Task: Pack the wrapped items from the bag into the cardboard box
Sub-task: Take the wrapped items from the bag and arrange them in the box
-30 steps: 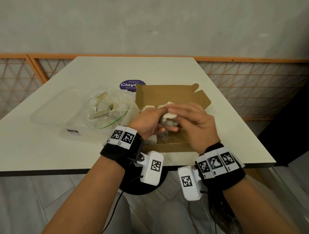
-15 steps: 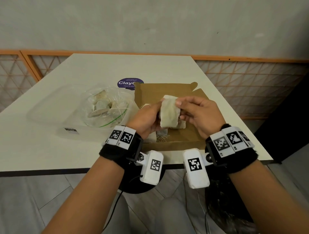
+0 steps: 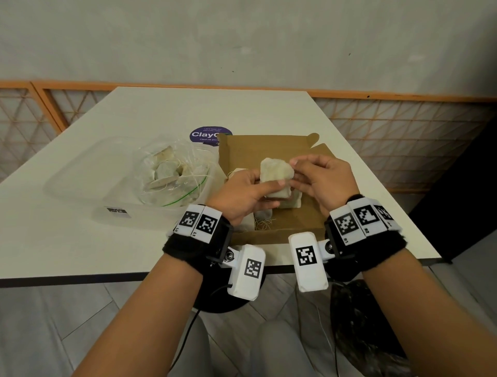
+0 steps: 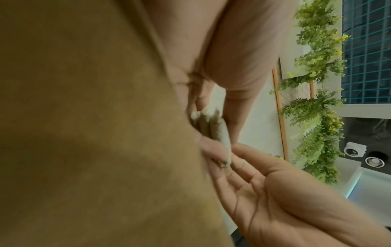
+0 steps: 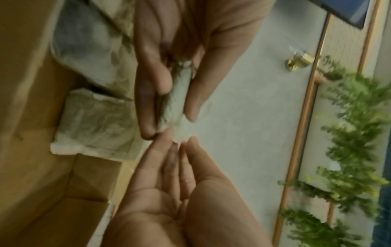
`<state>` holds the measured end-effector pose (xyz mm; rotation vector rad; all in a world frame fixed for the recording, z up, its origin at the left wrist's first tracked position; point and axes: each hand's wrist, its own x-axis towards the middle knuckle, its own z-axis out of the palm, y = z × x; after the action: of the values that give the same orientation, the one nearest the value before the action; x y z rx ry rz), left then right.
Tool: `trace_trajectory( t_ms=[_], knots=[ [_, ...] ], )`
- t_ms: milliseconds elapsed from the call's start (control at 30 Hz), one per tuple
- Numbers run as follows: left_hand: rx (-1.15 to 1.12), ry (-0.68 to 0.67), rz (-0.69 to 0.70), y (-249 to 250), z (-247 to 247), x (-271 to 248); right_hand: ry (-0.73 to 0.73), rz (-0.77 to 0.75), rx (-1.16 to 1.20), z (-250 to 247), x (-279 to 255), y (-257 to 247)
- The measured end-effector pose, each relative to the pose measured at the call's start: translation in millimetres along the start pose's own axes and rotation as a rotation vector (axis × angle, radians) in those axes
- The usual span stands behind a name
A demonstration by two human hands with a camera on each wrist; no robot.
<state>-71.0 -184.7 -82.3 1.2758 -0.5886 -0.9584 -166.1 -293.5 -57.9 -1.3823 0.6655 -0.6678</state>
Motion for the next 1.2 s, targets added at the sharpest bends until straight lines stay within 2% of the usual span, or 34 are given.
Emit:
trace_trajectory(
  t_ms=[100,167,267,367,433,500,633,767,833,967,1200],
  knots=[
    [0.025,-0.011,0.013,-0.2,-1.2,-0.6,-0.061,-0.064,-0.416,-7.6,9.2,-7.2],
    [0.060,-0.035,0.015,0.6,-0.4,-1.4,-0.237,-0.042,-0.604,-8.7,13.8,-19.3],
    [0.095,-0.072,0.009,0.5,1.1,-1.8,-0.469,0.005,-0.757,-5.8,21.7,-32.8],
    [0.080,-0.054,0.029,1.1,2.7,-2.6,-0.473,-0.079,-0.828,-5.6,28.0,-42.8],
    [0.064,0.031,0.108,2.9,3.8,-4.3,-0.438,-0.084,-0.805,-10.7,30.6,-51.9],
    [0.038,0.170,0.232,6.5,2.2,-5.8,-0.416,-0.087,-0.829,-17.4,33.3,-59.5],
    [0.130,0.379,0.466,7.0,-8.3,-8.2,-0.503,0.001,-0.931,-23.9,36.5,-61.9],
    [0.262,0.437,0.420,-2.7,-15.5,-9.9,-0.633,0.153,-1.073,-16.7,33.7,-46.1],
    [0.273,0.433,0.356,-8.0,-18.7,-8.7,-0.596,0.160,-1.072,-13.5,34.6,-34.8],
    [0.262,0.425,0.262,-13.2,-21.6,-8.3,-0.440,0.070,-1.105,-12.5,42.1,-20.3],
    [0.196,0.402,0.265,-11.7,-21.7,-12.1,-0.280,-0.059,-1.153,-8.9,45.7,-21.1]
  ],
)
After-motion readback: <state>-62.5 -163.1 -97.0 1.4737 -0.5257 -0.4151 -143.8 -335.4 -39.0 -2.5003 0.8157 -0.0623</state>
